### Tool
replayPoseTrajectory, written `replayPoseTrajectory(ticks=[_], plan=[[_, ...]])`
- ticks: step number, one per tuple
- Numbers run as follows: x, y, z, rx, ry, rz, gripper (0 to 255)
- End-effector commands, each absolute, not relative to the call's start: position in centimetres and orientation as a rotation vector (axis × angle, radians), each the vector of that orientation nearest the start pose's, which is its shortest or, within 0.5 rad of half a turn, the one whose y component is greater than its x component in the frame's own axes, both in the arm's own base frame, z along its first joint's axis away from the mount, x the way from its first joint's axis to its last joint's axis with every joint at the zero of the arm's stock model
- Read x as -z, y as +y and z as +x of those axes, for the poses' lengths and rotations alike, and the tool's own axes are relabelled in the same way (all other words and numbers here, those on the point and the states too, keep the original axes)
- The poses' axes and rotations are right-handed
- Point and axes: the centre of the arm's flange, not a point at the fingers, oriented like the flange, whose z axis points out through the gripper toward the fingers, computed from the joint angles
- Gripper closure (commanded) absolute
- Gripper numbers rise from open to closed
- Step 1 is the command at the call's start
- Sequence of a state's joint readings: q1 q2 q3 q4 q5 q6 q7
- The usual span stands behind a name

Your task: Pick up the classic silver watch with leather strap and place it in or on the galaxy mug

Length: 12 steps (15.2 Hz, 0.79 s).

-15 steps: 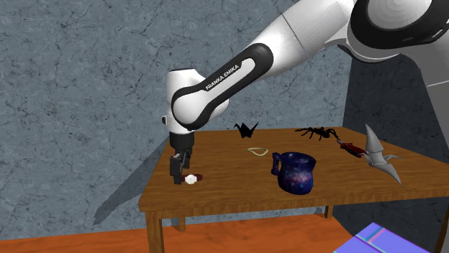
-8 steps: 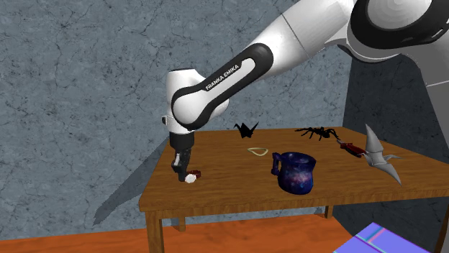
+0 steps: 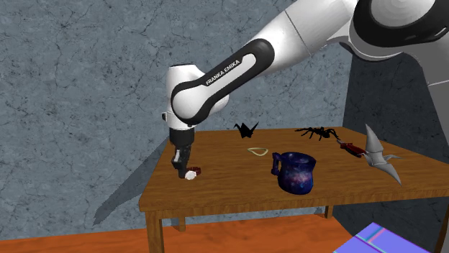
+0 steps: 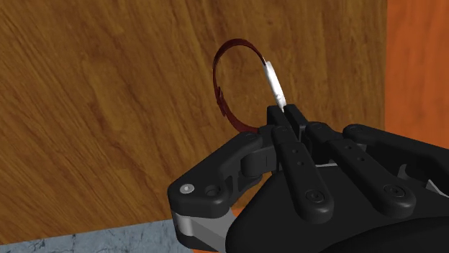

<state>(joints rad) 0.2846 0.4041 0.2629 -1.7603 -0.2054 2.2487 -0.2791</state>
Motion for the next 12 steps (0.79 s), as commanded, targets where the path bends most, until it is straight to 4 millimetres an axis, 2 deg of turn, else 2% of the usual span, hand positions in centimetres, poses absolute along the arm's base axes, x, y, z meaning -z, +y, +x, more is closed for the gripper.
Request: replayPoseTrajectory(ticks=[1,12], plan=[[-36.3,32.7,57.5,0.174,-1.418,-2.855,255],[-42.1,32.7,57.5,0.174,-1.418,-2.855,255]])
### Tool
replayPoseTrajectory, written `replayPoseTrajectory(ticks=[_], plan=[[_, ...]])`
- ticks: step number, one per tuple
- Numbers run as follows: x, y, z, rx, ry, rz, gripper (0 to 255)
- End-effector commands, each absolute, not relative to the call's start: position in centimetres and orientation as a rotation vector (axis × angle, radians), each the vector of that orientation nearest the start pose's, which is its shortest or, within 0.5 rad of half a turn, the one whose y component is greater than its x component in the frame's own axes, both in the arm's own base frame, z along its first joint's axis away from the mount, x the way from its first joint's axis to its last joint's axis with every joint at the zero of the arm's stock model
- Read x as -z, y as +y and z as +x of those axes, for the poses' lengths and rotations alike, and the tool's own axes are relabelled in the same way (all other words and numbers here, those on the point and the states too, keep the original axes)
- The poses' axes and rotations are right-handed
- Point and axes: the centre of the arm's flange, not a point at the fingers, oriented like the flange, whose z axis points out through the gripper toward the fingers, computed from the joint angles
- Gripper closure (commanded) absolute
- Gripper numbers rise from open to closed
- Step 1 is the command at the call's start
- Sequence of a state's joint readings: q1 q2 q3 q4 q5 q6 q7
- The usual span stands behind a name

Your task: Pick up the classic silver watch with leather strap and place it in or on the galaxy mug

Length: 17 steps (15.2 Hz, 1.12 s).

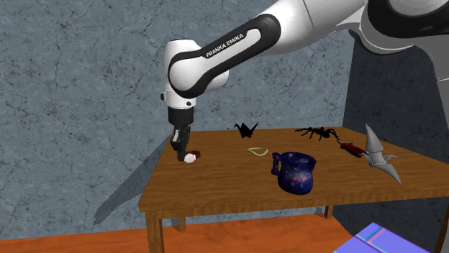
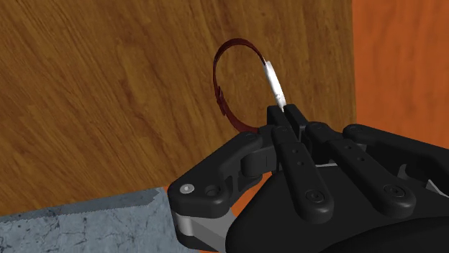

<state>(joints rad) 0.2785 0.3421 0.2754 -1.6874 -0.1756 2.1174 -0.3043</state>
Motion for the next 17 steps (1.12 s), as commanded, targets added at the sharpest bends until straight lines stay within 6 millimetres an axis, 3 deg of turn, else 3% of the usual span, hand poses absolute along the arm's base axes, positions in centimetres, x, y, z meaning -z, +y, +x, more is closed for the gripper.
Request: replayPoseTrajectory(ticks=[1,17], plan=[[-42.6,32.7,57.5,0.174,-1.418,-2.855,255],[-51.1,32.7,57.5,0.174,-1.418,-2.855,255]])
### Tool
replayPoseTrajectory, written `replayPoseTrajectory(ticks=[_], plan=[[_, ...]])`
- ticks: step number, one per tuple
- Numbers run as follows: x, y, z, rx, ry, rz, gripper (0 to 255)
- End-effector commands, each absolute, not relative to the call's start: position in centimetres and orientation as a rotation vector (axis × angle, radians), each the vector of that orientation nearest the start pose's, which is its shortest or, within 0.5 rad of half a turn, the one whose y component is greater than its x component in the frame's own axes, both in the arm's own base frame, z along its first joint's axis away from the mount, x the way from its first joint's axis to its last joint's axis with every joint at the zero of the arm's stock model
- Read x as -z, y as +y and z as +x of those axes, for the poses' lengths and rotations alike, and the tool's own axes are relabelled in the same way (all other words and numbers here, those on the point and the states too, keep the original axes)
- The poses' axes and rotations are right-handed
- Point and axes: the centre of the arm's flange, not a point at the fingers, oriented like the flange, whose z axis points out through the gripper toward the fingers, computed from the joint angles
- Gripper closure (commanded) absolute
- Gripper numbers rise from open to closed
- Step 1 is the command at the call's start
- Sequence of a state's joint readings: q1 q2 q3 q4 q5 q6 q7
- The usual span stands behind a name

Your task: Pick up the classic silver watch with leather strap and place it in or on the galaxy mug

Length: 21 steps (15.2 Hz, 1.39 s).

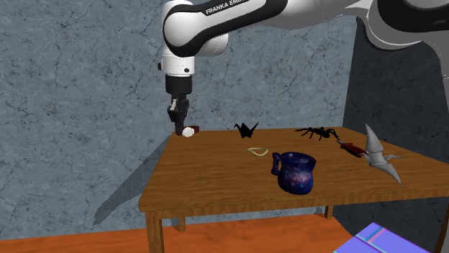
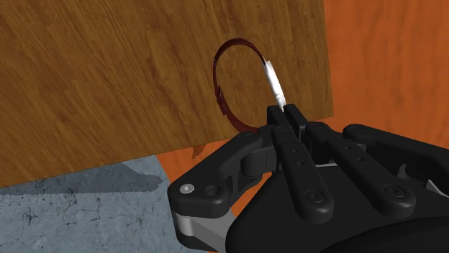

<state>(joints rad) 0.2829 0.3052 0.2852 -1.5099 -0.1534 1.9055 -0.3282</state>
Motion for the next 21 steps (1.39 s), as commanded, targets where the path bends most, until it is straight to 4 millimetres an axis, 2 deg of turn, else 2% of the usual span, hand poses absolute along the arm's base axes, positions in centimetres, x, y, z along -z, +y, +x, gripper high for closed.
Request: replayPoseTrajectory(ticks=[1,21], plan=[[-51.5,32.7,57.5,0.174,-1.418,-2.855,255],[-52.9,10.9,42.6,0.174,-1.418,-2.855,255]])
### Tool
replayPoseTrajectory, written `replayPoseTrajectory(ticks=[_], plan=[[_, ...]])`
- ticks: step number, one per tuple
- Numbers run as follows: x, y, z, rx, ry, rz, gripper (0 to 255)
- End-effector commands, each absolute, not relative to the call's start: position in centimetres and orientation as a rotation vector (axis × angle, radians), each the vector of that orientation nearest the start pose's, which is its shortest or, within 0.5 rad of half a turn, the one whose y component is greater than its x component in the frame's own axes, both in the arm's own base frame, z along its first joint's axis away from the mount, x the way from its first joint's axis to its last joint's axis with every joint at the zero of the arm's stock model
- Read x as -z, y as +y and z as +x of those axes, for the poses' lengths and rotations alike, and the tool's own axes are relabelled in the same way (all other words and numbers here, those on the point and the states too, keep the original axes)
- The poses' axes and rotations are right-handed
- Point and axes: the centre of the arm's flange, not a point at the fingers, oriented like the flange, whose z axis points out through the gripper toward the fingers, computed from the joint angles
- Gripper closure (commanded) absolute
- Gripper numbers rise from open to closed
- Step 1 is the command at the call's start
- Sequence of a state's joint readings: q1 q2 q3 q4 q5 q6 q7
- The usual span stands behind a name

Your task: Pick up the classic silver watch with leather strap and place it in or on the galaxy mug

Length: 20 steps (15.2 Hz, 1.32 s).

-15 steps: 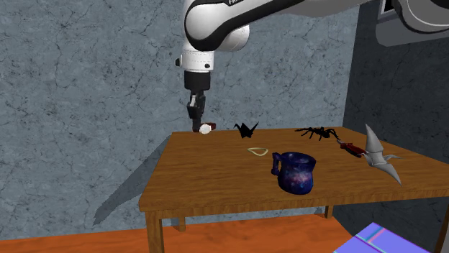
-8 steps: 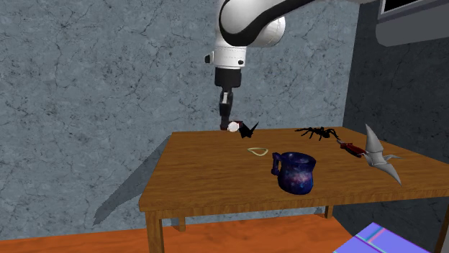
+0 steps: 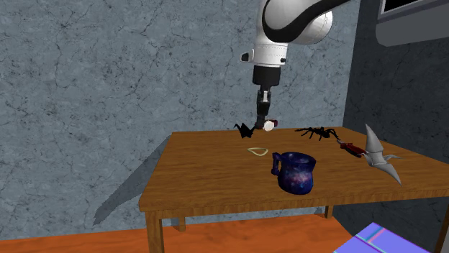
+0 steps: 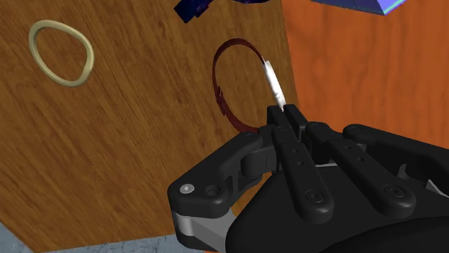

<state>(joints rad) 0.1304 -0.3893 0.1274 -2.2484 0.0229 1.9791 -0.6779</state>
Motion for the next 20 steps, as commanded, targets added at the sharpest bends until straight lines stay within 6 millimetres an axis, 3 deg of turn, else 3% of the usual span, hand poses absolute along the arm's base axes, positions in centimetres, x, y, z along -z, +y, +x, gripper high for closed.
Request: replayPoseTrajectory(ticks=[1,5,20], plan=[[-53.0,9.8,41.8,0.174,-1.418,-2.855,255],[-53.3,5.6,38.9,0.174,-1.418,-2.855,255],[-45.4,5.6,38.9,0.174,-1.418,-2.855,255]])
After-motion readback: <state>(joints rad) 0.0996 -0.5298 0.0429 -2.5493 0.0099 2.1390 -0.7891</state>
